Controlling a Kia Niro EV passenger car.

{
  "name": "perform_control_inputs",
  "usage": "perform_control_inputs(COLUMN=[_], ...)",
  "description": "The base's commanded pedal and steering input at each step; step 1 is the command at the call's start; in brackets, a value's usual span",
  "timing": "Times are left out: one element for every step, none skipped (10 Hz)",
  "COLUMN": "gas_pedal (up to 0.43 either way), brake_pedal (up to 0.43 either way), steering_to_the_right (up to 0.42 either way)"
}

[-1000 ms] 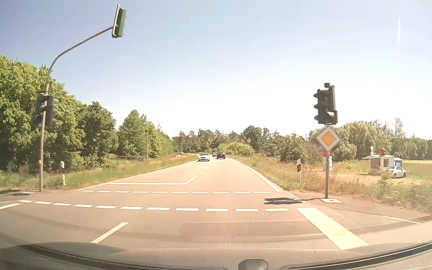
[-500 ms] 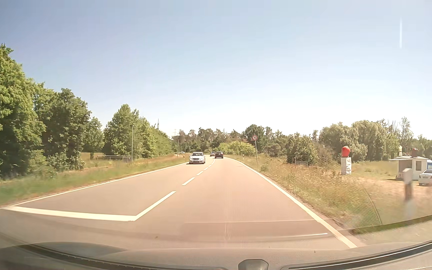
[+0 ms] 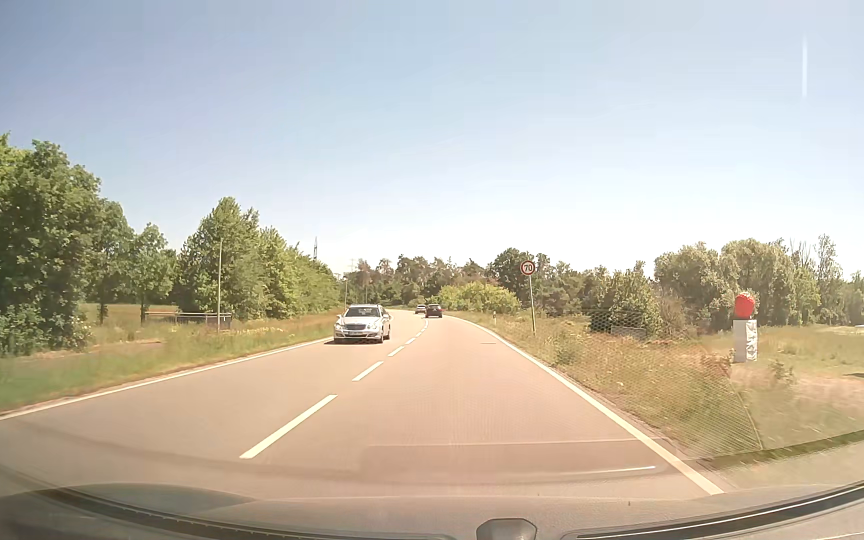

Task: Follow the waypoints while adhering to traffic rules and regulations

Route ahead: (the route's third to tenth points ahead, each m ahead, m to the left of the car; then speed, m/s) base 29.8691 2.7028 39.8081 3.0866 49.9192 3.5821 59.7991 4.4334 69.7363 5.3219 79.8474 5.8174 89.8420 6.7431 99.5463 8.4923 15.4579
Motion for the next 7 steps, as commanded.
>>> perform_control_inputs(gas_pedal=[0.079,0.079,0.079,0.079,0.079,0.079,0.079], brake_pedal=[0.03,0.03,0.03,0.03,0.03,0.03,0.03], steering_to_the_right=[-0.002,-0.002,-0.002,-0.002,-0.002,-0.002,-0.002])
